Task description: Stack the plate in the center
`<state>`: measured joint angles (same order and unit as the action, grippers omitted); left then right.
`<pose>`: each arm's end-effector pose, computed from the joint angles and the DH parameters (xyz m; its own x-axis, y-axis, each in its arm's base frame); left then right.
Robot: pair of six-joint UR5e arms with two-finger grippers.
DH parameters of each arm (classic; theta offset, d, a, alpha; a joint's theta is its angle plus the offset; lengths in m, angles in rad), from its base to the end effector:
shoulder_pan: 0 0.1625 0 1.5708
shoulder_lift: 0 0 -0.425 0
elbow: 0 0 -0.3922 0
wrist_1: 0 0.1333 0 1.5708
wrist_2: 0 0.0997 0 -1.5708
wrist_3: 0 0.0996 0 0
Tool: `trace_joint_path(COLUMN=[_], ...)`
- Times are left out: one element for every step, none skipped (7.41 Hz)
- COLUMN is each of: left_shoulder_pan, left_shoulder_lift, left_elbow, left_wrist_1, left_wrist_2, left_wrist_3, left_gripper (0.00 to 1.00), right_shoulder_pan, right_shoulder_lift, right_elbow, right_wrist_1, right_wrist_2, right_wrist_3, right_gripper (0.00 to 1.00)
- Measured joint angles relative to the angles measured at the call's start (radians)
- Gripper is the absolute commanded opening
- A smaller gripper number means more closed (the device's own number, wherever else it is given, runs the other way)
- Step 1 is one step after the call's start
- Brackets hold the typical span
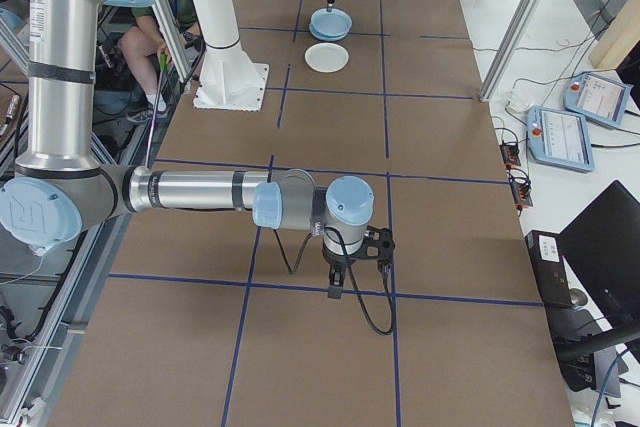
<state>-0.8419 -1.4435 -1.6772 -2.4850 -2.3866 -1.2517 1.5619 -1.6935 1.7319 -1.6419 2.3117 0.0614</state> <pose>0.2570 -0.3790 0.5574 0.4382 -0.1680 -0.8830 -0.0045 0.9820 -0.1890 0.0622 -0.4377 0.6460 0.7372 0.0768 0.6713 -0.0364 0.9966 -0.0740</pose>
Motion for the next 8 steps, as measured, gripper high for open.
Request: trace_joint_path(left_shoulder_pan=[0.001, 0.001, 0.001, 0.001, -0.002, -0.005, -0.004, 0.005], left_shoulder_lift=[0.000, 0.000, -0.001, -0.001, 0.000, 0.003, 0.003, -0.001], left_elbow=[0.003, 0.006, 0.004, -0.003, -0.024, -0.071, -0.130, -0.181], left_wrist_1=[0.000, 0.000, -0.001, -0.001, 0.001, 0.005, 0.009, 0.012], left_wrist_2=[0.000, 0.000, -0.001, -0.003, -0.015, -0.035, -0.041, -0.029], left_wrist_3=[0.000, -0.003, -0.010, -0.015, -0.022, -0.043, -0.095, -0.159], left_gripper=[0.95, 1.00, 1.00, 1.00, 1.00, 1.00, 1.00, 1.00], right_shoulder_pan=[0.000, 0.000, 0.000, 0.000, 0.000, 0.000, 0.000, 0.000], right_shoulder_lift=[0.000, 0.000, 0.000, 0.000, 0.000, 0.000, 0.000, 0.000], right_elbow=[0.000, 0.000, 0.000, 0.000, 0.000, 0.000, 0.000, 0.000], right_wrist_1=[0.000, 0.000, 0.001, 0.001, 0.001, 0.001, 0.001, 0.001], right_wrist_2=[0.000, 0.000, 0.000, 0.000, 0.000, 0.000, 0.000, 0.000], right_wrist_3=[0.000, 0.000, 0.000, 0.000, 0.000, 0.000, 0.000, 0.000], right_gripper=[1.00, 1.00, 1.00, 1.00, 1.00, 1.00, 1.00, 1.00])
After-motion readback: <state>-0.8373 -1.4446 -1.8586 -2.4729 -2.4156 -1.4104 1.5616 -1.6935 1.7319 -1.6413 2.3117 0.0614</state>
